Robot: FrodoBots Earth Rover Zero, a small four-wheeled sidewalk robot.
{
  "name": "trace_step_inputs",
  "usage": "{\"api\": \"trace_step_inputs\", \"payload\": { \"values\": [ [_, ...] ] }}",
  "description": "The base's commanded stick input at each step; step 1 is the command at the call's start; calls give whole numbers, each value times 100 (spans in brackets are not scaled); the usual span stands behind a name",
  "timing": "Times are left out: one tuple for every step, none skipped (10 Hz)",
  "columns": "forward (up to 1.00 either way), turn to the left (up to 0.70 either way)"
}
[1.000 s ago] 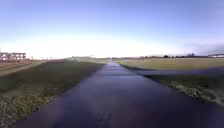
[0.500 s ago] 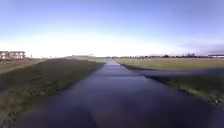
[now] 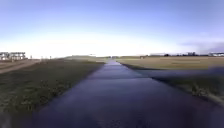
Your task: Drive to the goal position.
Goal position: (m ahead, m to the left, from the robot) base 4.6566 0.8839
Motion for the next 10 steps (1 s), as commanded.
{"api": "trace_step_inputs", "payload": {
  "values": [
    [98, 0],
    [98, 0],
    [98, 0],
    [97, 0],
    [98, 0],
    [98, 0],
    [98, 0],
    [97, 0],
    [97, 0],
    [98, 0]
  ]
}}
